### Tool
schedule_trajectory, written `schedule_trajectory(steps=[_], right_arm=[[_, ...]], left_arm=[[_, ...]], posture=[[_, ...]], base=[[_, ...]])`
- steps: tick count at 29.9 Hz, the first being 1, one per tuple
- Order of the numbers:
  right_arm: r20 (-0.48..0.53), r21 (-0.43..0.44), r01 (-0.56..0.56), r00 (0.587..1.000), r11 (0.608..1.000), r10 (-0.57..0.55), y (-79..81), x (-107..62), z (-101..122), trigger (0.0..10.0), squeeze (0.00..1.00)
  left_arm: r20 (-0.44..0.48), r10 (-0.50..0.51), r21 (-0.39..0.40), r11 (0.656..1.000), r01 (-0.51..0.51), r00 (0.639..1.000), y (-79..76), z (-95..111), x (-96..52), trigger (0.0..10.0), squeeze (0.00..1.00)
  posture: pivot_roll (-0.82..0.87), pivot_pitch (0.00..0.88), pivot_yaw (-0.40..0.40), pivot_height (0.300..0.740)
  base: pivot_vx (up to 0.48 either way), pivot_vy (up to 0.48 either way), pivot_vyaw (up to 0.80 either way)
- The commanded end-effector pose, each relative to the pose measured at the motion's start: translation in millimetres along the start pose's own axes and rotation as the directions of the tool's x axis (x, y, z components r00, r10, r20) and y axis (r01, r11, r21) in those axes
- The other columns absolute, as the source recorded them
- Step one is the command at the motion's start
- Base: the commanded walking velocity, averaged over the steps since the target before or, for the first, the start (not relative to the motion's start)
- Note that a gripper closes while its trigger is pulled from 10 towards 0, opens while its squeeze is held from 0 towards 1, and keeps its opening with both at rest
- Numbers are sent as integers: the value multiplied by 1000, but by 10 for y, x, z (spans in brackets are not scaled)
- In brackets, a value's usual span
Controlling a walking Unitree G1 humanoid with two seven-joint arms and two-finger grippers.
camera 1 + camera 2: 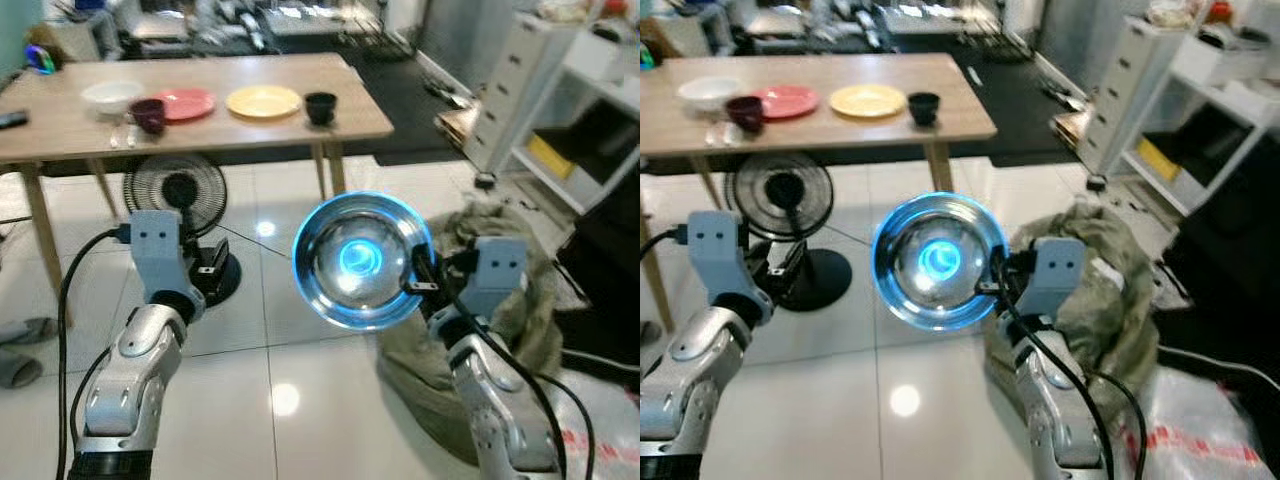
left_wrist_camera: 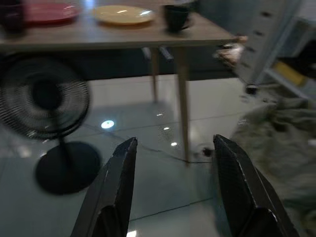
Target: Setting the table
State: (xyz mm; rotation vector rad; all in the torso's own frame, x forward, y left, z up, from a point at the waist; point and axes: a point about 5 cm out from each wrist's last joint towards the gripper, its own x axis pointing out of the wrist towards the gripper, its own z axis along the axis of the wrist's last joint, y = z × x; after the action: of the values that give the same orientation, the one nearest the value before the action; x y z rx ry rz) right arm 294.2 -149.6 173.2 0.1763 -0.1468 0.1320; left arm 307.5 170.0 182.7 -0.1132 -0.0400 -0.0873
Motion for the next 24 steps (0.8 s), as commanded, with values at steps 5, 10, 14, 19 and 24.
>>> schedule_trajectory(steps=[5, 10, 14, 19, 24], right_arm=[[53, 25, -80, 996, 996, 79, 123, 34, 73, 10000, 0], [88, 48, -117, 990, 992, 112, 209, 71, 123, 10000, 0], [91, 50, -119, 989, 992, 114, 216, 78, 126, 10000, 0], [93, 49, -120, 989, 992, 115, 211, 76, 121, 10000, 0], [93, 52, -139, 987, 989, 134, 238, 79, 112, 10000, 0]], left_arm=[[17, 12, 35, 999, -13, 1000, 9, 36, 16, 10000, 0], [47, 48, 84, 995, -52, 998, 41, 72, 43, 10000, 0], [49, 48, 82, 995, -52, 998, 41, 79, 52, 10000, 0], [50, 43, 85, 995, -47, 998, 27, 71, 56, 10000, 0], [50, 39, 88, 995, -44, 998, 20, 66, 59, 10000, 0]], posture=[[-64, 0, 81, 740], [-54, 0, 83, 740], [-53, 0, 85, 740], [-55, 0, 88, 740], [-53, 0, 90, 740]], base=[[0, 0, -160], [392, 0, 0], [480, 0, 0], [480, 0, 0], [480, 0, 0]])
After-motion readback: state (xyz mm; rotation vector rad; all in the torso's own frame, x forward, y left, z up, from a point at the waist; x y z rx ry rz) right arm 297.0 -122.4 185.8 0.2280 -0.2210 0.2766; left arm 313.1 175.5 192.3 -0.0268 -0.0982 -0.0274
